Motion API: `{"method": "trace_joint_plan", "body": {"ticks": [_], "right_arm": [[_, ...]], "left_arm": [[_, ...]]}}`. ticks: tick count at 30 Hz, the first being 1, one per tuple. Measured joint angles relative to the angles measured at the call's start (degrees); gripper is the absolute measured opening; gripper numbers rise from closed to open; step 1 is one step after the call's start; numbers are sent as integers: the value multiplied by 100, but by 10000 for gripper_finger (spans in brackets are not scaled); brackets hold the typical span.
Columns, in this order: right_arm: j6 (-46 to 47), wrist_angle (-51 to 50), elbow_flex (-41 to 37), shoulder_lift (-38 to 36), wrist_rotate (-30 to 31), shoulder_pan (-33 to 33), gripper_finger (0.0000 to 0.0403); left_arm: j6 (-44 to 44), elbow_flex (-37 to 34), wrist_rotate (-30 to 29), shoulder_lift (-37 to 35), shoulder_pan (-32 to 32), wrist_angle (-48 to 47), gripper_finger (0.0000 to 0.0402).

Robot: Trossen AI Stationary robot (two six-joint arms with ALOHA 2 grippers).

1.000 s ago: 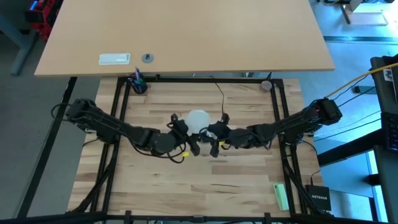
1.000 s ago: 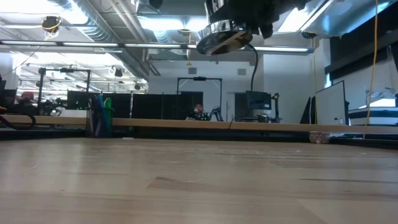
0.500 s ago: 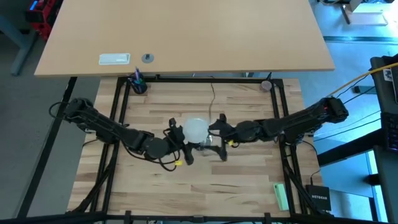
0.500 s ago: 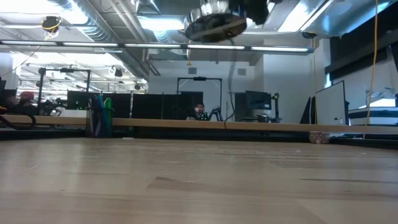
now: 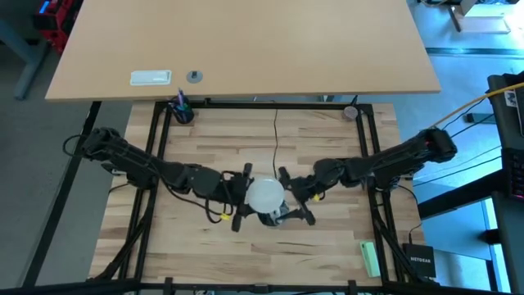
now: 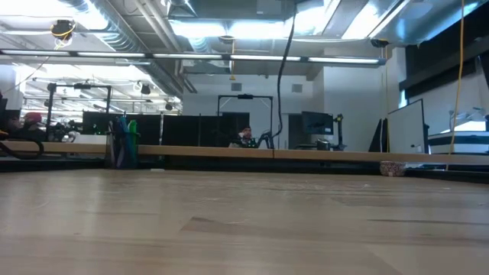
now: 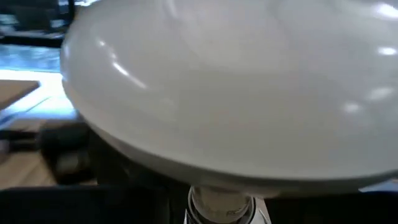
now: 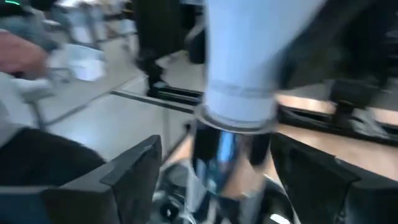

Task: Screw lightbulb
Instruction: Remove the lightbulb from the lamp

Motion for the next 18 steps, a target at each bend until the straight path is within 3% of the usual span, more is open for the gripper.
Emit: {"method": "trace_joint_plan", "body": {"ticks": [4, 8, 11, 15, 18], "right_arm": [[204, 544, 0, 336, -661, -4, 282], [396, 760, 0, 488, -898, 2, 263], [514, 741, 0, 488, -815, -4, 232], [509, 618, 0, 485, -360, 5, 162], [454, 288, 0, 465, 93, 6, 161]], "left_arm": [[191, 0, 849, 0, 157, 51, 143], [195, 0, 1396, 0, 249, 5, 143], [189, 0, 1402, 0, 267, -23, 143], [91, 0, 1278, 0, 280, -115, 143], [-66, 0, 825, -22, 276, -410, 143]]}}
